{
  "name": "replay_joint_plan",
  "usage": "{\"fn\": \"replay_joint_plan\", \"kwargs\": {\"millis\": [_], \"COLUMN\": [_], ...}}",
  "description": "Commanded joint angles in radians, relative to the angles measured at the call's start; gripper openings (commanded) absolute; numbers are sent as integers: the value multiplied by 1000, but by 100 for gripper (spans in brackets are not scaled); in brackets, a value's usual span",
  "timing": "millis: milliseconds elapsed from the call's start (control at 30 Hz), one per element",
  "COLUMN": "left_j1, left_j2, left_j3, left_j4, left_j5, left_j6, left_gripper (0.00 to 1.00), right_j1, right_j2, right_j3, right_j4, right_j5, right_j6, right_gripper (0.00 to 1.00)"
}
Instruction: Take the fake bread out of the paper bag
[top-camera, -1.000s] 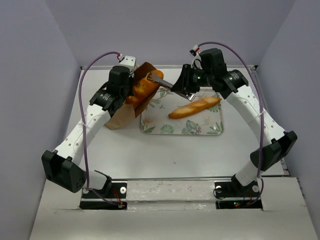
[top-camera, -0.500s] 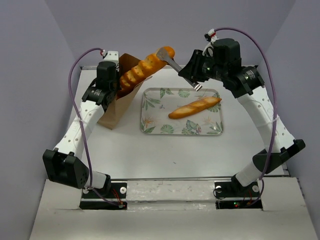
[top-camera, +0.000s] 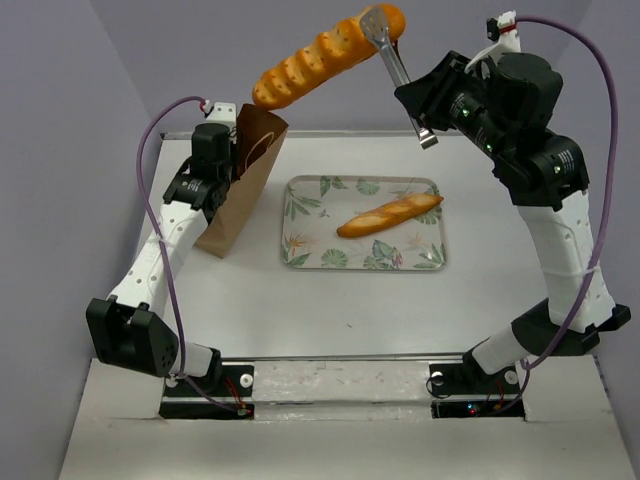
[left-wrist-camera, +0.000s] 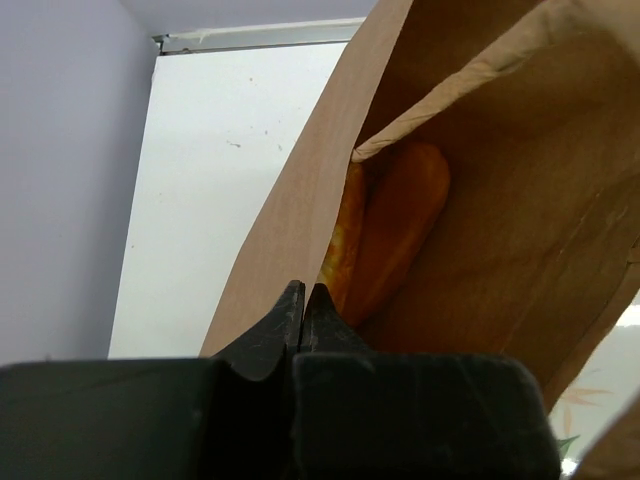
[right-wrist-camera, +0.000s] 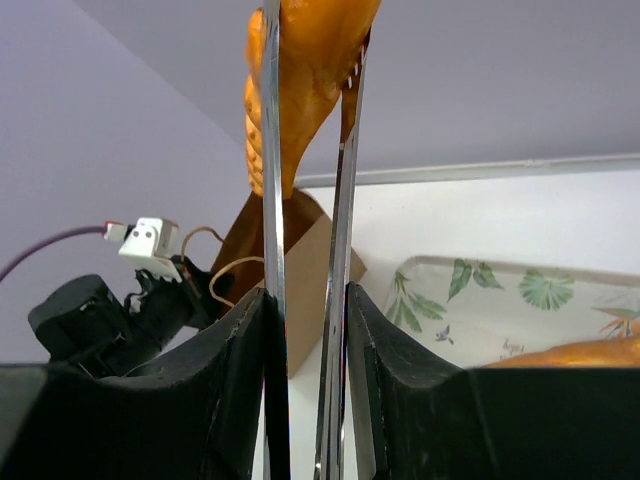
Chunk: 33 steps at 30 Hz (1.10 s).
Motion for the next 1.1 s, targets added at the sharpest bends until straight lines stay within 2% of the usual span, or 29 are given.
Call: {"fn": "replay_joint_plan", "kwargs": {"millis": [0,233,467,733,833,933,1067], "left_j1": [6,61,107,123,126,129,130], "left_j2": [-12,2,-20,-61,-67,-75,-72], "left_j3": [-15,2,53,50,37,31,27], "left_j4": [0,-8,-35,-47,-47,-43,-38], "left_j5": [-25,-11,21,33,35,40,47], "left_j6": [10,4,-2,-3,-2,-2,-5], "left_gripper": [0,0,0,0,0,0,0], "right_j1": [-9,-9,-9,-9,-9,-36,-99], "right_j2": [-49,-110,-141,-101,-101,-118,-147], "right_j3": [66,28,-172,-492,-561,-618,-780], "right_j4": [163,163,145,199,231,254,309], "right_j5": [85,204,198,53,25,-38,-170], "right_j6": [-3,-49,-40,43,74,115,187], "right_gripper": [3,3,3,2,2,2,2]}}
